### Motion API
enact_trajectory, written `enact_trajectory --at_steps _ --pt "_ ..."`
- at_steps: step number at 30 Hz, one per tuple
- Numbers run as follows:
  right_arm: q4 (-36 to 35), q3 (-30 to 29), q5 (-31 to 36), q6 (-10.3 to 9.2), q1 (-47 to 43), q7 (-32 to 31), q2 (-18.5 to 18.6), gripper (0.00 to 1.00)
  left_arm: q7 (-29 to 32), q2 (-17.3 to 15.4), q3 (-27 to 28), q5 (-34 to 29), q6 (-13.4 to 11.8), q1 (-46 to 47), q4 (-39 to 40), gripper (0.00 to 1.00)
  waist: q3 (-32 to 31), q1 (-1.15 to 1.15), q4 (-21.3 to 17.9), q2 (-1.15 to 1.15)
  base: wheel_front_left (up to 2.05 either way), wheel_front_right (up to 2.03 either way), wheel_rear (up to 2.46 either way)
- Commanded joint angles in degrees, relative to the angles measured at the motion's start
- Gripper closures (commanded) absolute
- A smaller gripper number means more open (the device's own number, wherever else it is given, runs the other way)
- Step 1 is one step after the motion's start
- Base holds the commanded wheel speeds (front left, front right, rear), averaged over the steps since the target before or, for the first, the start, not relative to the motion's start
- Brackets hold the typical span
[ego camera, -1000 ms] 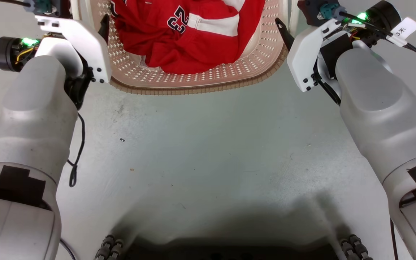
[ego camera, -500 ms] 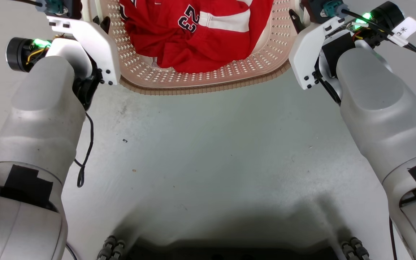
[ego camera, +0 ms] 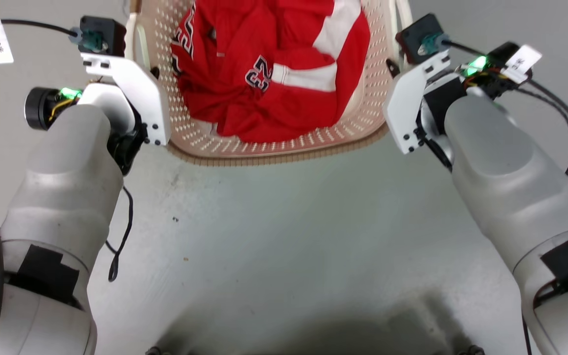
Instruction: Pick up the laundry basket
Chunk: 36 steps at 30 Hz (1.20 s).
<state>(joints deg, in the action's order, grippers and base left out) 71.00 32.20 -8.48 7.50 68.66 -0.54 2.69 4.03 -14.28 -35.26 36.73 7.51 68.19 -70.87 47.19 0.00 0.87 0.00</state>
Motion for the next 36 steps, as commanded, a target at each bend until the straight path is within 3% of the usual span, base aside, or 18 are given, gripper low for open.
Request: enact_trajectory --at_steps 1,15,36 --pt "-0.6 1.6 -1.3 -0.01 -1.2 -1.0 0.4 1.0 0.6 -0.9 -0.8 0.7 -0.1 -1.1 0.6 1.0 -2.6 0.0 -0.6 0.0 0.0 0.0 0.0" --pt "-3.2 12.2 -13.1 0.07 -7.4 -8.0 0.2 1.0 5.5 -2.7 -5.2 8.2 -0.1 -8.0 3.5 1.0 -14.0 0.0 -2.6 0.0 0.0 0.0 0.0" --pt "-3.4 24.8 -27.8 0.29 -18.1 -14.0 0.0 1.0 9.5 -2.1 -11.5 17.1 0.0 -19.4 4.4 1.0 -31.2 0.0 -4.4 0.0 0.0 0.0 0.0"
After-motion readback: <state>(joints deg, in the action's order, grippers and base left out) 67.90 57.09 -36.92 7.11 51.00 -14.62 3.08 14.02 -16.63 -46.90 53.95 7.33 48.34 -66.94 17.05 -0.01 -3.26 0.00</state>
